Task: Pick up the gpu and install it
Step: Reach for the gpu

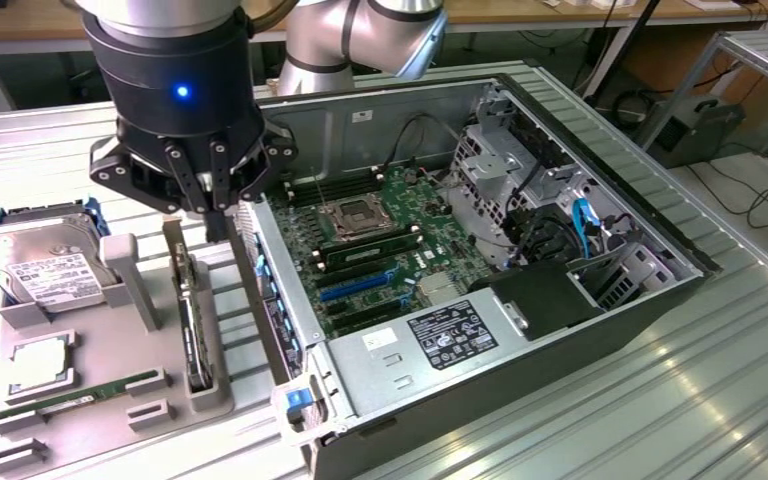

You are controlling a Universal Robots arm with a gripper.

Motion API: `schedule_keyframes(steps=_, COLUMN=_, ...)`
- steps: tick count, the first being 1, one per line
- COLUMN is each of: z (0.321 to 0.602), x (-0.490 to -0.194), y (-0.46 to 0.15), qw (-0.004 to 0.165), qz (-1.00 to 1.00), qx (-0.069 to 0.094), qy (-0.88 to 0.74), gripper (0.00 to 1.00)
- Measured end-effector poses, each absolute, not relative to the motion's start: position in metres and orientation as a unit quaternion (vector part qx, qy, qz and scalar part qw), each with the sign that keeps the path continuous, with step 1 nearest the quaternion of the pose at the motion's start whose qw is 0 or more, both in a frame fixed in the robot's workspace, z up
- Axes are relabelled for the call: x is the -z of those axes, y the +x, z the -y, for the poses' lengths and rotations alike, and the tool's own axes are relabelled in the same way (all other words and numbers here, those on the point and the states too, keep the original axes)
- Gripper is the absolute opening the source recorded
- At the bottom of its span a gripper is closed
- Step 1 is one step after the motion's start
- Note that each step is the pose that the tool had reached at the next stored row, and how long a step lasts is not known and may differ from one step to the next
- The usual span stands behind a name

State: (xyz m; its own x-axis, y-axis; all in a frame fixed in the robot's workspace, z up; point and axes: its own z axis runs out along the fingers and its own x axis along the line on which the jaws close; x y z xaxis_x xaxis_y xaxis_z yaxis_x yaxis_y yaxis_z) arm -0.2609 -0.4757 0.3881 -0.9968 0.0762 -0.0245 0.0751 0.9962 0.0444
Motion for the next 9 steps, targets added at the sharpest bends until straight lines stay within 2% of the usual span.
schedule_keyframes(steps=9, z=0.4793, x=-0.3881, y=-0.2609, qw=0.013, qz=-0.999, qx=-0.022, qy=0.038, gripper=0.11)
